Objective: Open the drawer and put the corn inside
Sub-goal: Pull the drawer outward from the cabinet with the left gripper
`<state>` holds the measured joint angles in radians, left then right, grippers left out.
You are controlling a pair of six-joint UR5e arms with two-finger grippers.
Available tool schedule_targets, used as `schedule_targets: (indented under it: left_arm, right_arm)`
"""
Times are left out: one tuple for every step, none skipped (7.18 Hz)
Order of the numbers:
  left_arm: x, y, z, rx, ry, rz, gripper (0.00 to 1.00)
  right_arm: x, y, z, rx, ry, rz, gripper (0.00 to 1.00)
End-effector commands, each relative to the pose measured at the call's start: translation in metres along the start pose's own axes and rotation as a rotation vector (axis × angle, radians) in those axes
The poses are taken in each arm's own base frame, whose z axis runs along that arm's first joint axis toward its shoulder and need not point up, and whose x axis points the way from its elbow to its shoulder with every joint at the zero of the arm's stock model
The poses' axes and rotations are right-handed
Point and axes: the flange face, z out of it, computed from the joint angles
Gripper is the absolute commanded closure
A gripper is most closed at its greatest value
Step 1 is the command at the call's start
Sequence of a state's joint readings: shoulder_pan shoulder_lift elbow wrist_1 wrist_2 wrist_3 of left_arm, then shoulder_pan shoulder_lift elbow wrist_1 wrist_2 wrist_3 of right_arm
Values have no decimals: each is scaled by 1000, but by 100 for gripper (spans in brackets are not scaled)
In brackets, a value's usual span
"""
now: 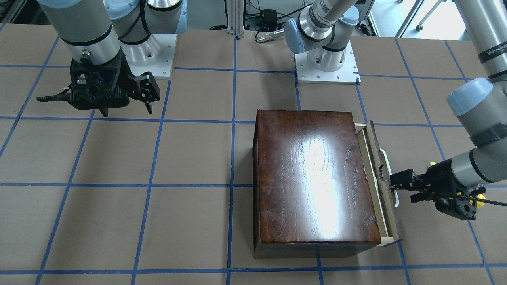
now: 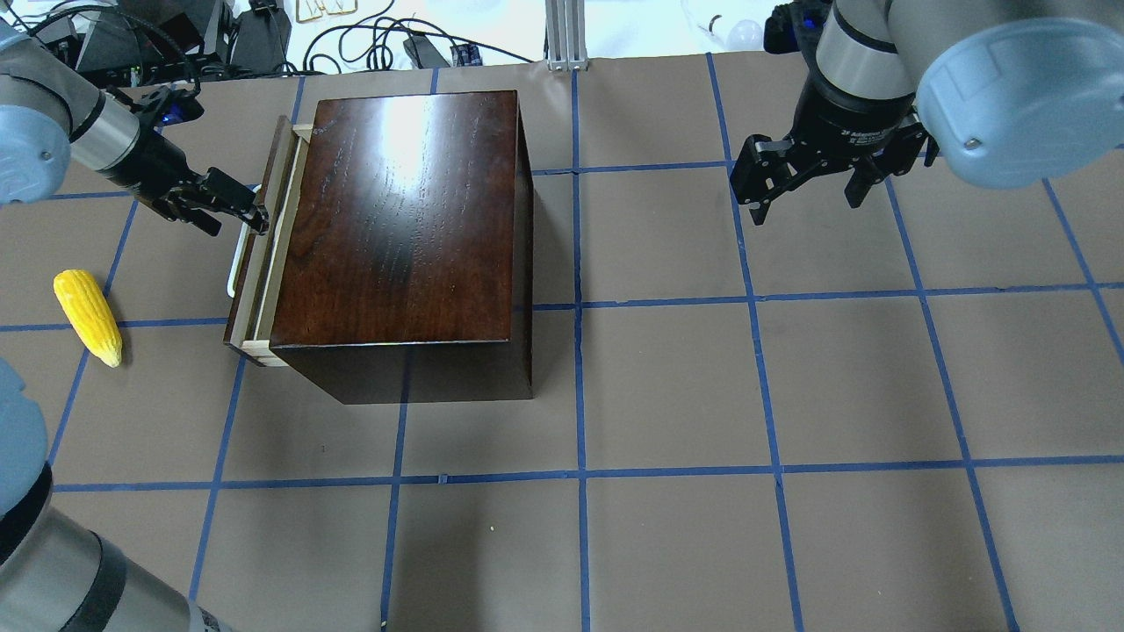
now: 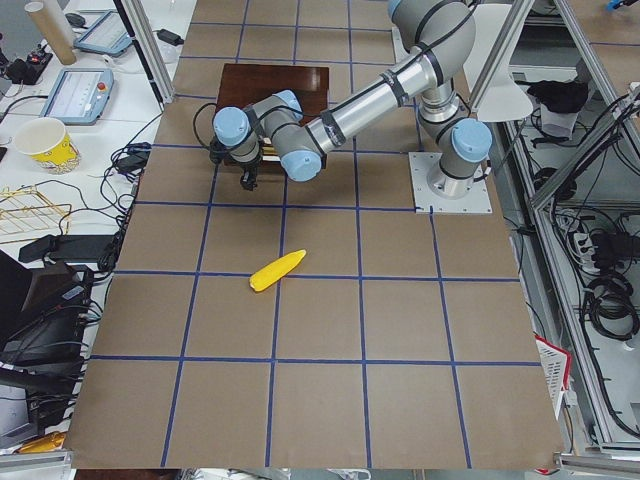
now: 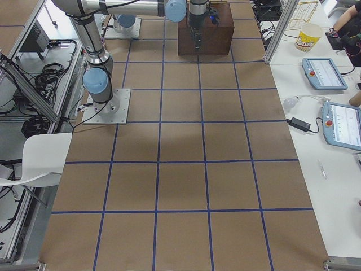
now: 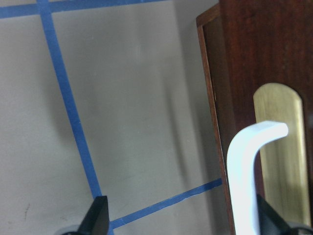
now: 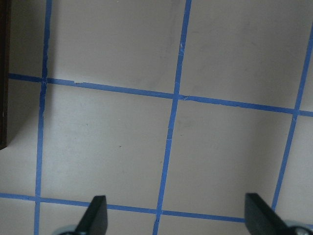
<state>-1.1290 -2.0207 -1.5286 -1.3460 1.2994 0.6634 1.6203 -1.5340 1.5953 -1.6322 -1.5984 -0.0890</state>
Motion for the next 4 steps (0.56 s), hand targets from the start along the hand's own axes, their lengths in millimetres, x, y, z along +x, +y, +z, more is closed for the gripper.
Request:
schedule_targets:
  left_arm:
    - [-17, 7, -4, 3, -6, 6, 0]
    - [-21, 7, -3, 1, -5, 20, 0]
    - [-22, 7, -5, 5, -8, 20, 0]
    - [-23, 2, -15, 13, -17, 23, 0]
  right_arm:
    - [1, 0, 0, 0, 0, 2, 0]
    - [-1, 0, 0, 0, 0, -1, 0]
    - [1, 0, 0, 0, 0, 2, 0]
    - [-1, 0, 0, 0, 0, -1, 0]
